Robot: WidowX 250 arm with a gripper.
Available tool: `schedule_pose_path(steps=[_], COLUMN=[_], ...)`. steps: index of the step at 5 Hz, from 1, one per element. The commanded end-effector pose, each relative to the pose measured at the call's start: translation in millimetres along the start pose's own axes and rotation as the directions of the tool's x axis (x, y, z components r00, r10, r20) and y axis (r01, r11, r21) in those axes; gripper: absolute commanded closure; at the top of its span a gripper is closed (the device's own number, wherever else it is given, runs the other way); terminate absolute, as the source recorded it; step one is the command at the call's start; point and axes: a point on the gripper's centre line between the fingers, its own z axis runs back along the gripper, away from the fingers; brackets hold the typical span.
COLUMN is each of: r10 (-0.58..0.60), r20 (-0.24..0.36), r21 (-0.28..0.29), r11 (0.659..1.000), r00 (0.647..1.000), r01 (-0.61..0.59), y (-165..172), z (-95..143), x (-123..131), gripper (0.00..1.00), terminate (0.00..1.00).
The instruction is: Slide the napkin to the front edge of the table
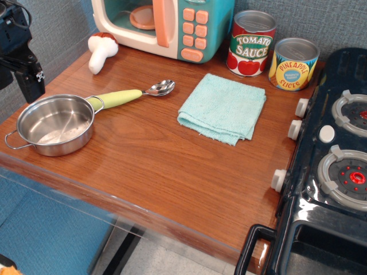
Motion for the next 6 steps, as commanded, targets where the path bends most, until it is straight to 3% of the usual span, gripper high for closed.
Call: schedule_pose_path(steps=[1, 3, 4, 5, 6], r10=[0.000, -0.092, -0.155, -0.088, -0.064], r20=[0.000, 0.068, 0.155, 0.193, 0.217], r21=[0.000, 0.019, 0.009, -0.026, -0.050], r11=[1.000, 0.996, 0.988, 0.995, 0.996], r00=[1.000, 0.993, 0.976, 0.977, 0.974], r01=[0.000, 0.091, 0.155, 0.095, 0.077], y=[0, -89, -138, -183, -207], z=[0, -2, 11, 14, 18], x=[0, 41, 64, 105, 141], gripper=[0.00, 0.00, 0.00, 0.00, 0.00], terminate=[0.00, 0.00, 0.00, 0.00, 0.00])
